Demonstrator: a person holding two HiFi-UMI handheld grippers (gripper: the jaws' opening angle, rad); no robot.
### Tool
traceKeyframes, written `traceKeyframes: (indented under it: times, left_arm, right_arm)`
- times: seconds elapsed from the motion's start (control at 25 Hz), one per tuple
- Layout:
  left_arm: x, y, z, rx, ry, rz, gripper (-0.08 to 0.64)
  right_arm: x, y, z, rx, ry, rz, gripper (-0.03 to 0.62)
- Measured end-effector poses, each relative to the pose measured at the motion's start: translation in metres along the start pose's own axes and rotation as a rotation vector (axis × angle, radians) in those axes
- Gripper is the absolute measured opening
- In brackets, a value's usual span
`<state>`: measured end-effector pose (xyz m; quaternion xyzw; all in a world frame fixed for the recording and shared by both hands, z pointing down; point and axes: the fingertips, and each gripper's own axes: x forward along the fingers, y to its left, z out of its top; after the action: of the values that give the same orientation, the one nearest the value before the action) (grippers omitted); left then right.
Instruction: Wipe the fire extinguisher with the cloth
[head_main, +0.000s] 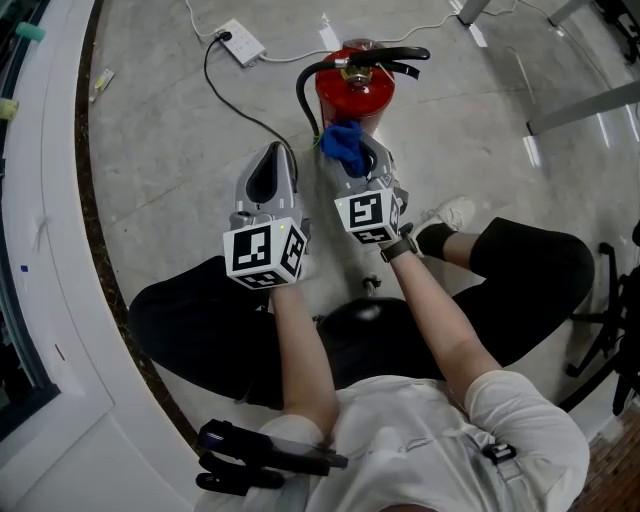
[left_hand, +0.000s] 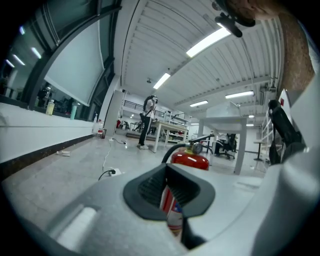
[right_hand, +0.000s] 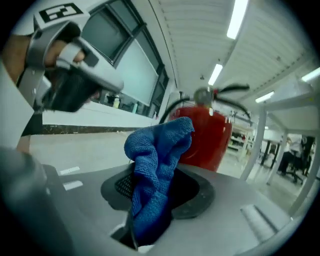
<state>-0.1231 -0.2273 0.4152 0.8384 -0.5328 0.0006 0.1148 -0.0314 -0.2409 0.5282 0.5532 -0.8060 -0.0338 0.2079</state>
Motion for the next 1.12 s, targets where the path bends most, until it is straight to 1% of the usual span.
traceKeyframes:
  times: [0.04,0.08,0.12,0.2,0.32,0.4,0.44,0.48,0.52,0.68,0.76,0.84,0.92,1.04,1.12]
  left_arm:
    - [0.0,0.002,-0.001,-0.002,0.004,0.003,0.002]
    - [0.0,0.003,-0.002,-0.003,0.006,0.005,0.002]
    - [0.001,0.005,-0.003,-0.003,0.008,0.007,0.002]
    - [0.003,0.008,-0.005,-0.002,0.015,0.012,0.002]
    - [0.006,0.012,-0.013,0.002,0.036,0.02,0.002]
    - [0.007,0.014,-0.017,0.003,0.048,0.024,0.002]
    - [0.007,0.015,-0.018,0.004,0.051,0.026,0.002]
    - [0.008,0.016,-0.018,0.006,0.053,0.029,0.002]
    - [0.008,0.018,-0.019,0.007,0.055,0.031,0.002]
    - [0.011,0.018,-0.026,0.009,0.074,0.034,0.002]
    - [0.012,0.018,-0.031,0.013,0.085,0.031,0.002]
    - [0.014,0.019,-0.034,0.016,0.095,0.032,0.002]
    - [0.015,0.019,-0.036,0.017,0.101,0.035,0.002]
    - [0.014,0.018,-0.033,0.025,0.099,0.036,0.002]
    - [0.014,0.017,-0.029,0.03,0.092,0.035,0.002]
  right_arm:
    - [0.007,0.003,-0.027,0.033,0.056,0.006,0.147]
    - [0.012,0.006,-0.047,0.044,0.08,0.0,0.147]
    - [0.015,0.007,-0.058,0.021,0.067,-0.023,0.144]
    - [0.017,0.009,-0.062,-0.106,0.012,-0.104,0.144]
    - [0.019,0.014,-0.066,-0.322,-0.021,-0.196,0.152]
    - [0.019,0.018,-0.072,-0.44,-0.031,-0.221,0.155]
    - [0.021,0.021,-0.078,-0.477,-0.018,-0.213,0.158]
    - [0.024,0.025,-0.087,-0.488,0.013,-0.19,0.156]
    - [0.027,0.029,-0.1,-0.472,0.058,-0.16,0.149]
    - [0.045,0.045,-0.172,-0.297,0.264,-0.044,0.147]
    - [0.058,0.054,-0.201,-0.22,0.357,0.025,0.147]
    - [0.068,0.064,-0.221,-0.162,0.435,0.097,0.144]
    - [0.074,0.07,-0.243,-0.108,0.521,0.149,0.146]
    - [0.076,0.065,-0.272,-0.002,0.657,0.179,0.149]
    - [0.07,0.062,-0.268,0.064,0.67,0.206,0.146]
